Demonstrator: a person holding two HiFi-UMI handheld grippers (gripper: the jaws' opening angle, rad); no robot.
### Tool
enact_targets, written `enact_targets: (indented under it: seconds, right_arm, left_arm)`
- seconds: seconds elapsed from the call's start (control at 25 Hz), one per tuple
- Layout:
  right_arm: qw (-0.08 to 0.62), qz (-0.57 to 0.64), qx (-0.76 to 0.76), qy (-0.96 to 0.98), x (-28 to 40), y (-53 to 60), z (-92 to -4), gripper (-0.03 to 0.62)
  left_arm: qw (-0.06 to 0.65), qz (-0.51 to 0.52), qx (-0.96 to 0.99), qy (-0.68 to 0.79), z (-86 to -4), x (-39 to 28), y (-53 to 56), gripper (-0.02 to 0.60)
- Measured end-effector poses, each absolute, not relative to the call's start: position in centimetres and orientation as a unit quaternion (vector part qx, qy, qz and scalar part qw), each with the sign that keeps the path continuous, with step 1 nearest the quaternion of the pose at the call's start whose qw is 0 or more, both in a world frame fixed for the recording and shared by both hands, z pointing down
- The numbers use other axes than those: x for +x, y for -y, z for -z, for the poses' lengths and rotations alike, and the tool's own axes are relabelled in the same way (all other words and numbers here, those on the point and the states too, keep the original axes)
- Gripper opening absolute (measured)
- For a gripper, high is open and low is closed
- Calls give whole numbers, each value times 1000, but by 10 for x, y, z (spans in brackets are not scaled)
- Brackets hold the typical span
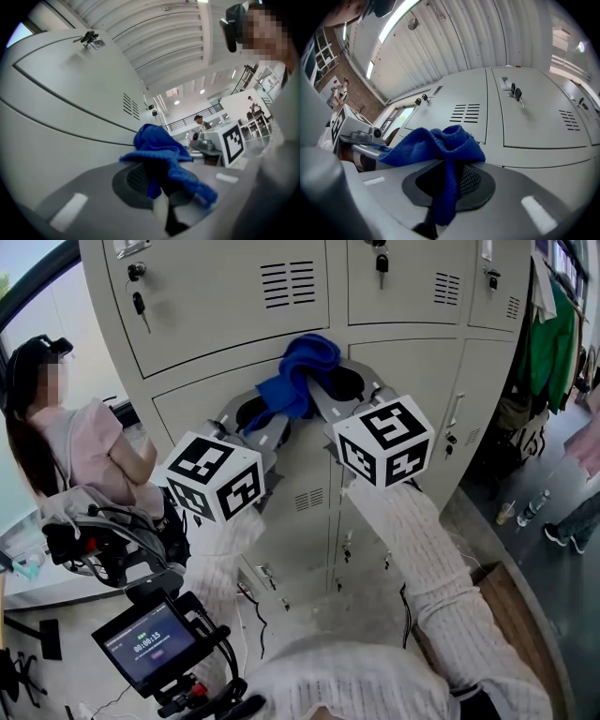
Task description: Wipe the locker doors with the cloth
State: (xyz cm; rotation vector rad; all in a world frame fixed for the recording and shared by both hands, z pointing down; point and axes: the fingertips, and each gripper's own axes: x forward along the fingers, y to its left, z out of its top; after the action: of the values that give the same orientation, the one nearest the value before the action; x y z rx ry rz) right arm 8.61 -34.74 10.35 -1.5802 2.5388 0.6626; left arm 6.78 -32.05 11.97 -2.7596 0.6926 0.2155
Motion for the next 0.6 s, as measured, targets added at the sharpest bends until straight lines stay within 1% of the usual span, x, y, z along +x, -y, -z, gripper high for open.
enact_targets:
  seconds: [0.2,0.4,0.6]
  right_arm:
    - [63,-187,-498,-845,89,348,-111,46]
    - [52,-169,-508,-843,99,353,-136,46]
    - [30,-145,-508,-849,100,352,-167,44]
  left_arm:
    - [138,-78,-960,-232,-126,71,321,3]
    - [154,-52,-955,-248,-151,82,326,3]
    - [132,-34,-958,-252,-181,83,327,3]
